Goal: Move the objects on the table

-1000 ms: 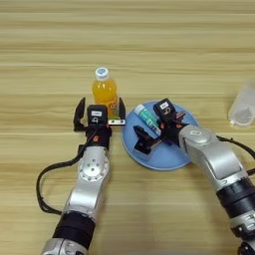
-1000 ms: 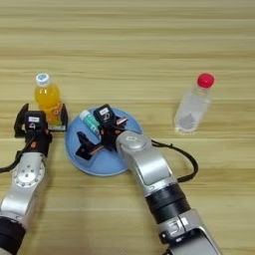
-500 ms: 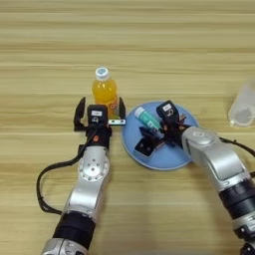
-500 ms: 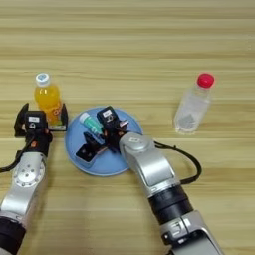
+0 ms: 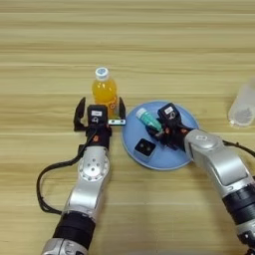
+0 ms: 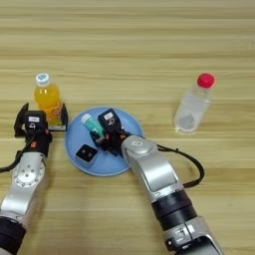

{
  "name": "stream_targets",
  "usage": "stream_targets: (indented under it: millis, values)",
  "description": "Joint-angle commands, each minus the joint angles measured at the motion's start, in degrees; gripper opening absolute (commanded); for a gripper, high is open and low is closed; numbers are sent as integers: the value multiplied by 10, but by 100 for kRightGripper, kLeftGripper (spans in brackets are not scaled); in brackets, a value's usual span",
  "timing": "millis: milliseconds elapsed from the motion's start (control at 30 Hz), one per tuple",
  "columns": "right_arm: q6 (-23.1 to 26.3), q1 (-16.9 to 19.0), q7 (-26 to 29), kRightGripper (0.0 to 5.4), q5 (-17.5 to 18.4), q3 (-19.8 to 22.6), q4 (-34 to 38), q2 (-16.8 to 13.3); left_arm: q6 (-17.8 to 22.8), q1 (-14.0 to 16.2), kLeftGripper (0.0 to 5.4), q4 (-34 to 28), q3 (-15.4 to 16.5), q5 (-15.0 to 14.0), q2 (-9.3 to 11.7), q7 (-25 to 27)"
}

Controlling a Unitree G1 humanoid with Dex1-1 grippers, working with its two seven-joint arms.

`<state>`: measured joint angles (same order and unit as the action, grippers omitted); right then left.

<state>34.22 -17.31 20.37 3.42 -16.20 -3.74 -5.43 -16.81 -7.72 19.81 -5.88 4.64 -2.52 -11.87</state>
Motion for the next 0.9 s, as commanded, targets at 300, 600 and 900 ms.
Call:
stream_targets:
  millis: [300, 600, 900]
  values:
    - [10, 7, 1, 166, 8, 16, -1, 3, 4, 2, 540, 3, -4, 5, -25, -4]
    - [25, 15, -12, 166, 27, 77, 106, -16, 5, 3, 540, 1, -5, 5, -25, -5]
    - [44, 23, -21, 166, 63, 182, 172, -62, 3, 4, 540, 0, -4, 4, -23, -4]
